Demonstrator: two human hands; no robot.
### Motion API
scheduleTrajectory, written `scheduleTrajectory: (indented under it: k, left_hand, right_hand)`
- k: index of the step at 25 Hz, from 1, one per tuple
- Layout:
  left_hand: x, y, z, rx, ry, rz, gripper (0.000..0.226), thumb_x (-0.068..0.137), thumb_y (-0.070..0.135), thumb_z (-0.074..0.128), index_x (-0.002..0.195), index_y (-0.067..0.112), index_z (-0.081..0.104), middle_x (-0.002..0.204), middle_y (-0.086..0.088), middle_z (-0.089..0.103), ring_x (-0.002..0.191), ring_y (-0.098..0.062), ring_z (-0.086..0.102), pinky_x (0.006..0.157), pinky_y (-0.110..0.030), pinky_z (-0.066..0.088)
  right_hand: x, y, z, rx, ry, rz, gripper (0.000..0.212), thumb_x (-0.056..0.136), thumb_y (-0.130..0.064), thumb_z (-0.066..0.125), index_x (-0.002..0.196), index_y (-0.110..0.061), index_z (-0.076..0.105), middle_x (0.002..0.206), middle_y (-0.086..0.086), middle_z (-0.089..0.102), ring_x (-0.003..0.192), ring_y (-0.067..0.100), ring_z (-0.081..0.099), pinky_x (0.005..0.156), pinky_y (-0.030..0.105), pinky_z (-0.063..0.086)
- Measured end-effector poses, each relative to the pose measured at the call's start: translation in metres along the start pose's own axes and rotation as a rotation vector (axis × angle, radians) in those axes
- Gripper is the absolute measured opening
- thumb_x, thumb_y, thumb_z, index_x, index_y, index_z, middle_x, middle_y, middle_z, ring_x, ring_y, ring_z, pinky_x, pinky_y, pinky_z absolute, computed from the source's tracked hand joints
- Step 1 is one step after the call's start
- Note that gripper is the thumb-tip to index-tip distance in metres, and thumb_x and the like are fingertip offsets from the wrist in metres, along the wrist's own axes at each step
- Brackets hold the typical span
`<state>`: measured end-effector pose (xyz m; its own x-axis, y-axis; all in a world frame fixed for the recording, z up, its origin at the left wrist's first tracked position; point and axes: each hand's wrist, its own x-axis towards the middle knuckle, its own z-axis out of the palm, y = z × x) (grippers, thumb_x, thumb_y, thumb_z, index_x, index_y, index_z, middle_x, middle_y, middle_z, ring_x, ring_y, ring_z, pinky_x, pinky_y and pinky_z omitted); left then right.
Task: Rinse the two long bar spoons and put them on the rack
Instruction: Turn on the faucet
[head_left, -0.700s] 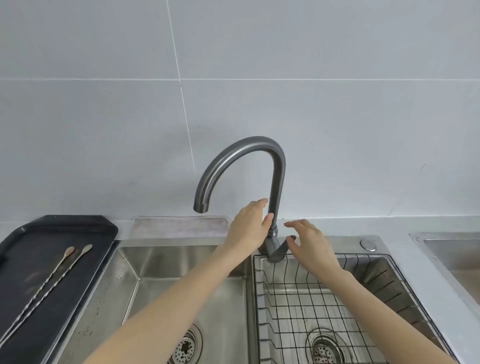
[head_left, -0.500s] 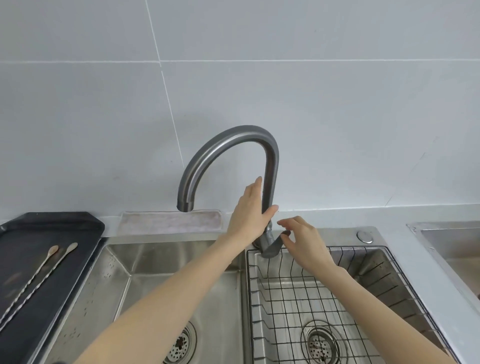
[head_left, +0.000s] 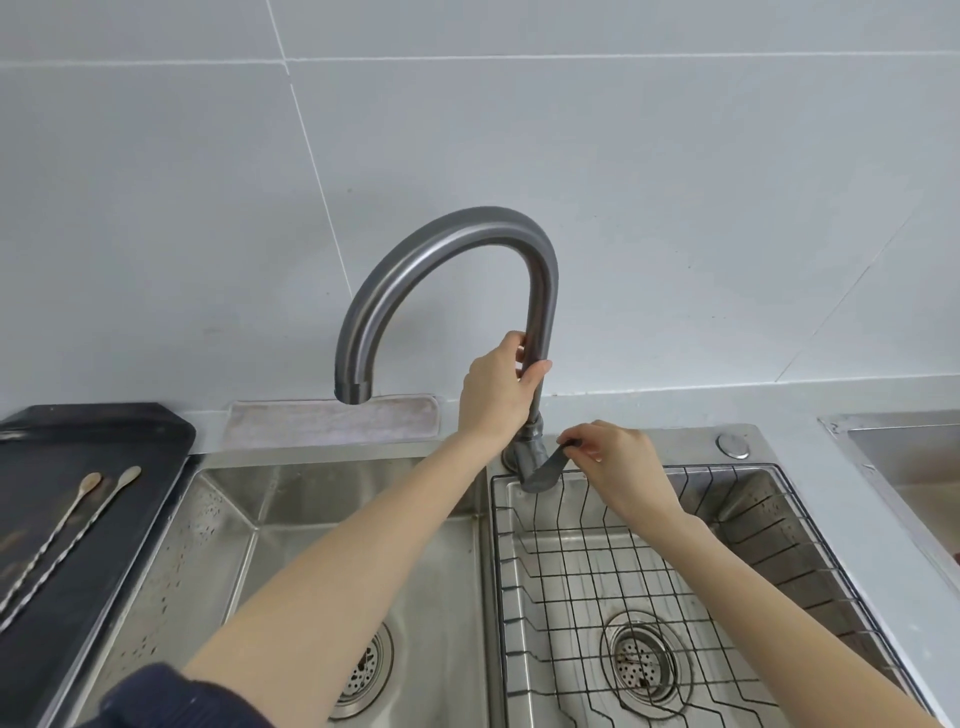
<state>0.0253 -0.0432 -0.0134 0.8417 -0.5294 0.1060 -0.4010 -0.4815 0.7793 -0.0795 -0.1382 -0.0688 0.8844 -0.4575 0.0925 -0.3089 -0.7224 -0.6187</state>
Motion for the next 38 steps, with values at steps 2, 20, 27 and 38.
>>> scheduleTrajectory:
  k: [2,20,27,38]
  left_hand:
    - [0.001,-0.002,0.0,0.031,-0.005,0.019,0.031,0.091,0.026,0.053,0.115,0.008,0.052,0.115,-0.008,0.066,0.096,-0.027,0.065,0.081,-0.034,0.048]
    - [0.002,-0.004,0.002,0.065,-0.032,0.017,0.029,0.091,0.025,0.052,0.114,0.007,0.049,0.107,-0.014,0.066,0.093,-0.032,0.064,0.081,-0.042,0.052]
    - [0.002,-0.004,0.003,0.068,-0.025,0.014,0.029,0.091,0.024,0.053,0.115,0.008,0.049,0.108,-0.013,0.066,0.092,-0.032,0.064,0.081,-0.044,0.052]
    - [-0.005,-0.001,0.002,-0.045,-0.017,-0.038,0.036,0.091,0.02,0.052,0.126,0.011,0.048,0.123,-0.009,0.062,0.104,-0.029,0.063,0.092,-0.037,0.048]
  right_hand:
    - [0.0,0.0,0.0,-0.027,-0.001,-0.014,0.015,0.085,-0.01,0.058,0.094,-0.011,0.071,0.09,0.011,0.072,0.083,0.029,0.066,0.078,0.042,0.053]
    - [-0.012,0.005,0.006,-0.082,0.06,-0.129,0.012,0.085,-0.01,0.06,0.087,-0.007,0.072,0.081,0.015,0.071,0.073,0.036,0.064,0.068,0.047,0.053]
    - [-0.015,0.005,0.005,-0.122,0.065,-0.168,0.013,0.085,-0.01,0.061,0.09,-0.007,0.072,0.083,0.014,0.071,0.07,0.035,0.065,0.064,0.044,0.055]
    - [-0.02,-0.002,0.005,-0.186,0.071,-0.072,0.016,0.088,-0.017,0.057,0.097,-0.015,0.069,0.097,0.002,0.072,0.083,0.029,0.067,0.066,0.036,0.052]
